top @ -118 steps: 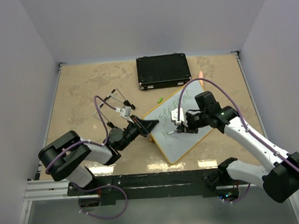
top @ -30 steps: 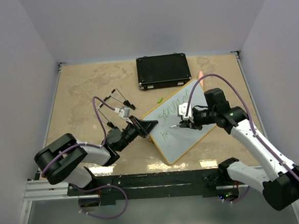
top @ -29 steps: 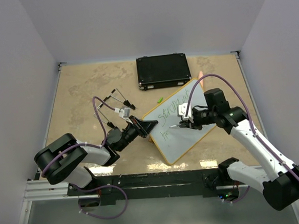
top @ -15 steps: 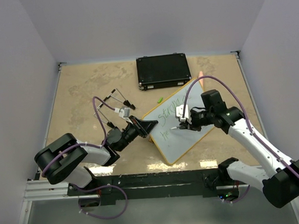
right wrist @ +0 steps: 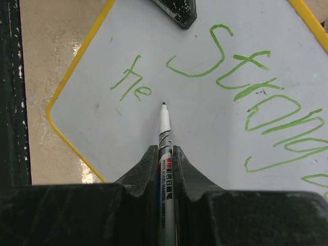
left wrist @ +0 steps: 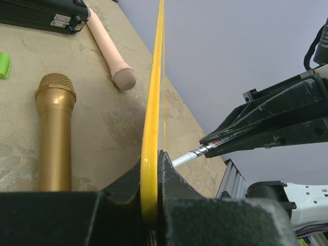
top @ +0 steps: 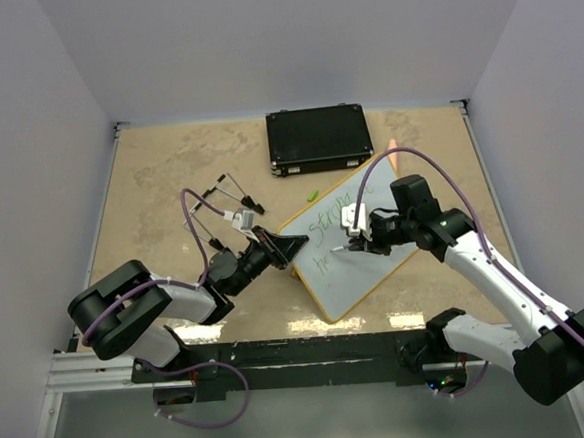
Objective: Write a sentence on the whiteboard
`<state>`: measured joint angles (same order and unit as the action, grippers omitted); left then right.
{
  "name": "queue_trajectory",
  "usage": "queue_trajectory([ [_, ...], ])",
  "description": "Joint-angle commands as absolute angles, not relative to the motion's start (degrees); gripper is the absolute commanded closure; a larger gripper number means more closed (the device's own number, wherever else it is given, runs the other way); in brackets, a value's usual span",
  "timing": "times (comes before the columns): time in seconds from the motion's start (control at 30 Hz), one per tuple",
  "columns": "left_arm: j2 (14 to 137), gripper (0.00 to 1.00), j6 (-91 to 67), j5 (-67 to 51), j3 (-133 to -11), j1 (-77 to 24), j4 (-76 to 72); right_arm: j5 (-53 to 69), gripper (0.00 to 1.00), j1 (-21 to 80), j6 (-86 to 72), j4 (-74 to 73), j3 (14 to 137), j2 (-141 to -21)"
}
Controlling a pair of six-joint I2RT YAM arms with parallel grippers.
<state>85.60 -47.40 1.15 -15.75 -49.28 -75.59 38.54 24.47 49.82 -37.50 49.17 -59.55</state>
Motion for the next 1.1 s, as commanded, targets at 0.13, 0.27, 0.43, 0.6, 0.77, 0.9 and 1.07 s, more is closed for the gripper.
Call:
queue_trajectory([
  [0.13,86.48,1.00,-43.24,0.79,-16.52,-49.39,-75.59,38.76,1.00,25.49,48.52,-35.42,48.96,-60.12],
  [0.27,86.66,1.00,-43.33,0.62,-16.52,-49.48,-75.85,38.85,1.00,25.93,48.60,-35.59,49.04,-60.56],
  [0.43,86.49,1.00,-43.24,0.79,-16.44,-49.39,-75.67,38.41,1.00,26.19,48.87,-36.03,48.96,-60.91],
  [0.6,86.22,1.00,-42.98,0.97,-16.44,-49.48,-75.41,37.80,1.00,26.45,49.83,-37.35,49.04,-61.44],
  [0.77,85.69,1.00,-42.89,1.14,-16.08,-49.39,-75.15,37.18,1.00,26.54,50.54,-38.32,48.87,-61.35],
  [0.9,85.52,1.00,-42.80,1.32,-16.00,-49.39,-75.06,36.83,1.00,26.46,50.71,-38.85,48.52,-61.26],
  [1.07,85.52,1.00,-42.71,1.49,-16.00,-49.40,-74.97,35.69,1.00,26.46,50.71,-38.94,48.16,-61.26],
])
